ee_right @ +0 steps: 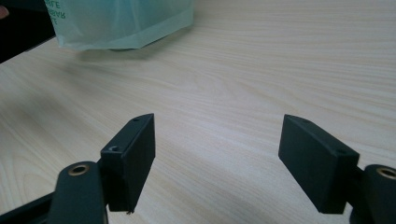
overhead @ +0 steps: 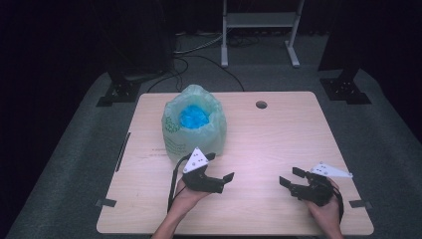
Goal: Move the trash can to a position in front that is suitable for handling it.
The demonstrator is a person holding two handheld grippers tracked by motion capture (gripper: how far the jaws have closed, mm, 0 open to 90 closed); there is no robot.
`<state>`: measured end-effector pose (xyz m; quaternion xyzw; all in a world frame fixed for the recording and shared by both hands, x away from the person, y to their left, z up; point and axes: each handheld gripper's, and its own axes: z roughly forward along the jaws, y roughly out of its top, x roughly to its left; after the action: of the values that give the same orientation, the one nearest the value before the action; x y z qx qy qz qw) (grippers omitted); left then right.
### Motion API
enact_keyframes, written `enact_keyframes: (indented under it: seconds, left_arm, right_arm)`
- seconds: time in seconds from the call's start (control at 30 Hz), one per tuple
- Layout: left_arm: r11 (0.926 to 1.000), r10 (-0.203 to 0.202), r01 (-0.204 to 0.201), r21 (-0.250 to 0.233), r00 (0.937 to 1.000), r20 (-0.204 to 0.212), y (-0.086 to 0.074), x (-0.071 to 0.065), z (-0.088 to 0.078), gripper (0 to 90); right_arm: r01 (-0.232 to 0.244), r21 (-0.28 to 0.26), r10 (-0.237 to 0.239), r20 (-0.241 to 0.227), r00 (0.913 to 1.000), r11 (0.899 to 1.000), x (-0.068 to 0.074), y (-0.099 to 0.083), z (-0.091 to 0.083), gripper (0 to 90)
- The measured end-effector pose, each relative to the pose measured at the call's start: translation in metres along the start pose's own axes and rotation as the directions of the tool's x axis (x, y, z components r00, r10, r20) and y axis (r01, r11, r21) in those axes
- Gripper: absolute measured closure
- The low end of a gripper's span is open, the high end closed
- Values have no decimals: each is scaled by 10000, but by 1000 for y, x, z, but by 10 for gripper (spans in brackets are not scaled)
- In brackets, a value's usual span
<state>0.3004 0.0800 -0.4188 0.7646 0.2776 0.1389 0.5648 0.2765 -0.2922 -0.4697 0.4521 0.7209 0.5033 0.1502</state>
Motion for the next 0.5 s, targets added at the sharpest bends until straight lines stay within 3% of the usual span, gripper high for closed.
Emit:
enact_keyframes:
  seconds: [0.23, 0.5]
  left_arm:
    - [9995, -22, 21, -300, 10000, -43, 17, 4, -13, 59]
    - [9977, 574, -586, -349, 9977, -354, 43, 12, -27, 59]
  right_arm:
    - [-16, 10, 16, -5, 10000, 10000, 1, 0, 0, 265]
    - [-10, -6, 10, -59, 10000, 10000, 1, 0, 0, 265]
